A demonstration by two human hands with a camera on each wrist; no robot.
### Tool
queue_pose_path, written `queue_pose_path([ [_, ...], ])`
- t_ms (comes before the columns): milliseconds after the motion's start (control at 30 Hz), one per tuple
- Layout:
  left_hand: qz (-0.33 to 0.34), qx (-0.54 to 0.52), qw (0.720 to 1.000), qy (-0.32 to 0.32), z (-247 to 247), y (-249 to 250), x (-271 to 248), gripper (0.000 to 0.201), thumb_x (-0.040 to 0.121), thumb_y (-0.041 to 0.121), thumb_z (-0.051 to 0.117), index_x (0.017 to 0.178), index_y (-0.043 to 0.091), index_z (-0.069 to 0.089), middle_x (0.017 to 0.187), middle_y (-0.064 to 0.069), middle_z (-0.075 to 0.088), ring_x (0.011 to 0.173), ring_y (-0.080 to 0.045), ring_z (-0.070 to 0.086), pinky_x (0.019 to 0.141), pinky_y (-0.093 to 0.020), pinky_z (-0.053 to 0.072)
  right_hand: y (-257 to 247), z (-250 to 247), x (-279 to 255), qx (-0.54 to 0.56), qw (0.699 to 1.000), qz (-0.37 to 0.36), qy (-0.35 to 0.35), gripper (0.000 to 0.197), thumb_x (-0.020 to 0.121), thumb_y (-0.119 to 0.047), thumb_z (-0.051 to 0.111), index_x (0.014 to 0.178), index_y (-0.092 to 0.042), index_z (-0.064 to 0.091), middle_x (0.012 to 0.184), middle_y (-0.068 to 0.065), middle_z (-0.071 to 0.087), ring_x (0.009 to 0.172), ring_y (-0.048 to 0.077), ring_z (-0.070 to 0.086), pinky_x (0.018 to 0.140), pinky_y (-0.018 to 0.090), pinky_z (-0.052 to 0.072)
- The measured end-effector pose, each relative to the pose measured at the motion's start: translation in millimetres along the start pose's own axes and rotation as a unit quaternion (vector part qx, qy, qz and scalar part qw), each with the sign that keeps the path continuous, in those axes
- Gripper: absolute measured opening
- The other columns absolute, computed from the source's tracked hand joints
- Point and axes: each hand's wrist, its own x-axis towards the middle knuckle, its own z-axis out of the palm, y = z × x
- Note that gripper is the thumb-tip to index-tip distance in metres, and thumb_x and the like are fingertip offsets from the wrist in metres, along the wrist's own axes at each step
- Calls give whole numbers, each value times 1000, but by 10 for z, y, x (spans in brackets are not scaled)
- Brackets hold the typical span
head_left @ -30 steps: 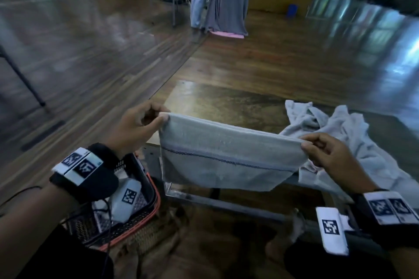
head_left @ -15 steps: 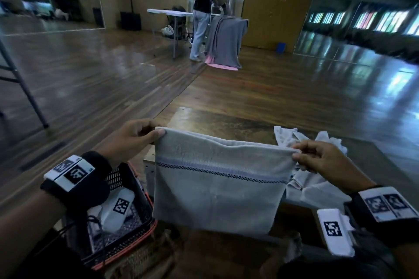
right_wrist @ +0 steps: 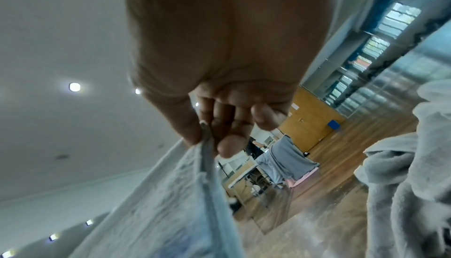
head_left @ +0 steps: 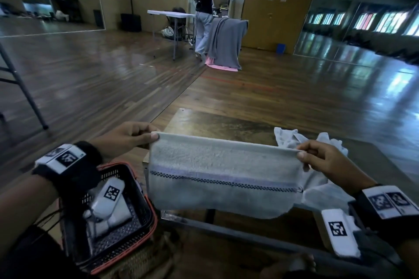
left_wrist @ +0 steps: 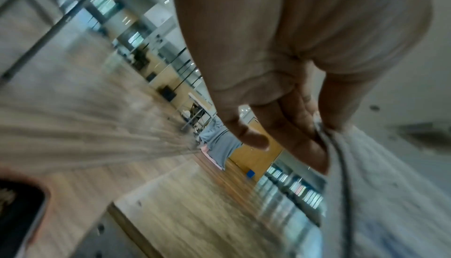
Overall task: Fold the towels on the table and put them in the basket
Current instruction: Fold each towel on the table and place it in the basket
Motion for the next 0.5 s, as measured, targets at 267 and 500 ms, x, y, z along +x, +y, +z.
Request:
queue_pose_path([
  [267,109,300,928,194,-31,337,680,17,92,9,55,97,-5,63,91,-22,66,80,-22,60,75,-33,48,-86,-23,839,-129,974,-13,183,13,87,-10,59,90,-22,64,83,10,70,70,18,65,73,29,53],
  [500,283,270,858,332,-107,664,868,16,92,6,53,104,1,63,93,-6,63,75,9,55,65,-1,41,-354,-182,1063,-66,940,-123,313,19,86,-12,57,97,-26,63,84,-8,64,75,2,59,68,8,45],
])
